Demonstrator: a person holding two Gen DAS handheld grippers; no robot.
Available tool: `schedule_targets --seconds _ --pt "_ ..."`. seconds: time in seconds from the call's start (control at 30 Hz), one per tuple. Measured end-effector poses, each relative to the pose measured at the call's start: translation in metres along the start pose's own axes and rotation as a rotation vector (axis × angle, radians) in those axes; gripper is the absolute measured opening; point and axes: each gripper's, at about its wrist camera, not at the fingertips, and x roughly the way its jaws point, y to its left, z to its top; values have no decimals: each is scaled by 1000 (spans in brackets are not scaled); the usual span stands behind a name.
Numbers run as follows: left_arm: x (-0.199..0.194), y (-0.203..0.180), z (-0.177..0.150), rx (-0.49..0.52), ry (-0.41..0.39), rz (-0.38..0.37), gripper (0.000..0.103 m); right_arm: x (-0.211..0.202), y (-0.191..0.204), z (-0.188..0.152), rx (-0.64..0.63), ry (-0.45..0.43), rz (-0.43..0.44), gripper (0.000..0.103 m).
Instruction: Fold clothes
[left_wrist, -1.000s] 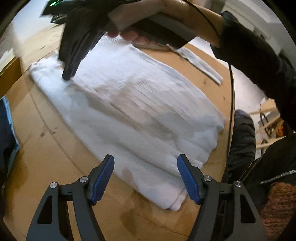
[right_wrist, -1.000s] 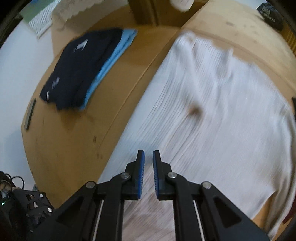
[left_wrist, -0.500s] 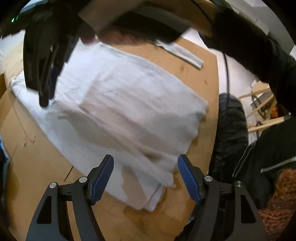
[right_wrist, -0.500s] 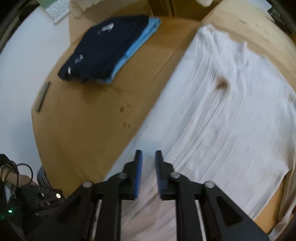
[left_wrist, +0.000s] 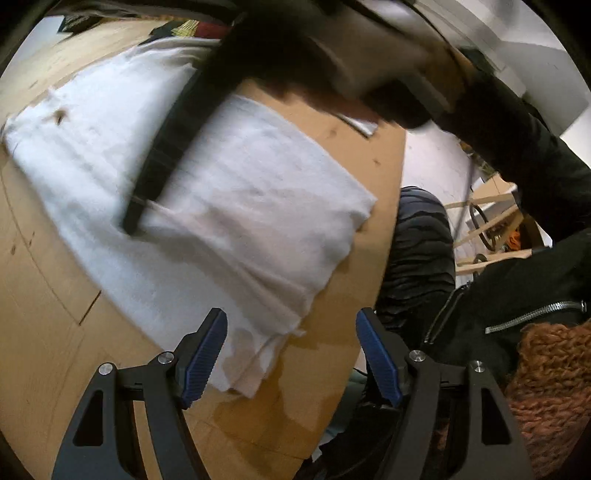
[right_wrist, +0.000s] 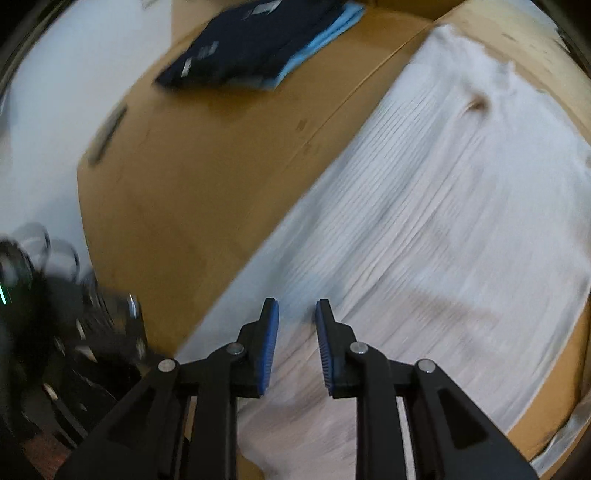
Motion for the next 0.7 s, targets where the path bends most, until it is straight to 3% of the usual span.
schedule_targets --seconds 0.07,0.17,0.23,0.27,0.3,0.33,0.5,0.7 --pt "5 1 -2 -1 15 51 67 3 4 -8 -17 -9 -48 21" --pt "0 -9 3 34 -30 187 63 -13 1 -7 20 -56 -35 21" --pt "-7 -20 12 89 -86 293 55 -25 -5 -2 35 -115 -69 21" --pt "-8 -22 17 100 -98 322 44 -27 -10 2 50 -135 -83 21" --pt "-7 -23 22 104 -103 339 35 -29 -15 6 69 -150 -92 21" --pt "-6 -21 27 97 -102 341 34 -28 -20 12 85 -160 -91 21" --pt "12 -6 33 67 -68 371 35 -9 -28 33 131 -180 -64 21" --pt "26 -5 22 93 -22 368 36 13 -21 32 127 -162 -89 21"
